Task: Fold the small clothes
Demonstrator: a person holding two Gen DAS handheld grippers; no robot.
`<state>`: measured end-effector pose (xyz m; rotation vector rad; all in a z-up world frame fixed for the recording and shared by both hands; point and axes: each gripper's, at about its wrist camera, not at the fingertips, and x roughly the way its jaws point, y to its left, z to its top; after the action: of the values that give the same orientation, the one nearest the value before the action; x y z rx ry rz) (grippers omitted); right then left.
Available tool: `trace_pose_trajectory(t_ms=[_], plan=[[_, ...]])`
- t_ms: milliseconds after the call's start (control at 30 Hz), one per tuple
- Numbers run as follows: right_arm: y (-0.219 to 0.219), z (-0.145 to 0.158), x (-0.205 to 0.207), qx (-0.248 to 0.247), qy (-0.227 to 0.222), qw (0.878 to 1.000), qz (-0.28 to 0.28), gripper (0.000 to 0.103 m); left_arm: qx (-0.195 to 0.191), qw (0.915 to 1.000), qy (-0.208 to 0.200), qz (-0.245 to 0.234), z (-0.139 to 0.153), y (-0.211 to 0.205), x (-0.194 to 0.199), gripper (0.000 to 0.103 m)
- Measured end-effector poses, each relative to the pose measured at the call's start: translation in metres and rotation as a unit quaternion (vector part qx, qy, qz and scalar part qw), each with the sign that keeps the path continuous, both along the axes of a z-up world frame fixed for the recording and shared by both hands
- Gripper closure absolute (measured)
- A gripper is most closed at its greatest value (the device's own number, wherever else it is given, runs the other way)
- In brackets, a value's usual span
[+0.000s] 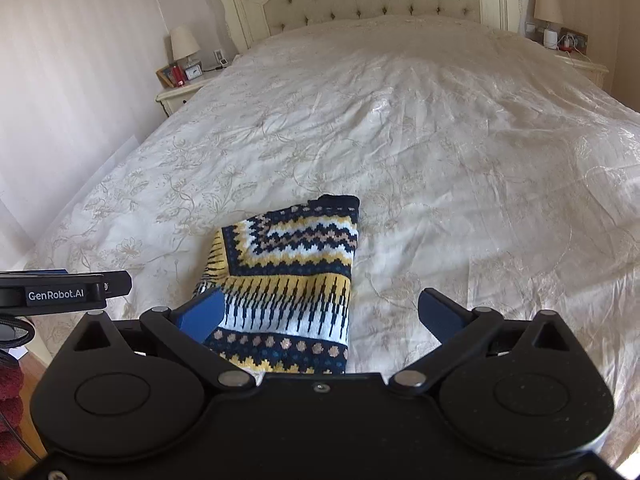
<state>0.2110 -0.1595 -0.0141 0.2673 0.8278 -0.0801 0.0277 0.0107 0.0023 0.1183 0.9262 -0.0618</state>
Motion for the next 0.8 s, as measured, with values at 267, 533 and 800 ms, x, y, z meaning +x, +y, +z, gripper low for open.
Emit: trace_pose_trajectory(t_ms=[267, 533, 800], plan=[[0.004, -0.007, -0.006, -0.007, 0.031, 1.000, 0.003, 0.001, 0.001, 0.9991, 0.043, -0.001, -0.015, 0.007, -0.006, 0.020], [0.009, -0.010, -0.009, -0.011, 0.046, 0.999, -0.001, 0.001, 0.004, 0.9982, 0.059, -0.004, -0.023, 0.008, -0.015, 0.021], [0.013, -0.011, -0.010, -0.006, 0.046, 0.999, -0.001, 0.001, -0.001, 0.9977, 0.067, -0.006, -0.026, 0.012, -0.023, 0.021]])
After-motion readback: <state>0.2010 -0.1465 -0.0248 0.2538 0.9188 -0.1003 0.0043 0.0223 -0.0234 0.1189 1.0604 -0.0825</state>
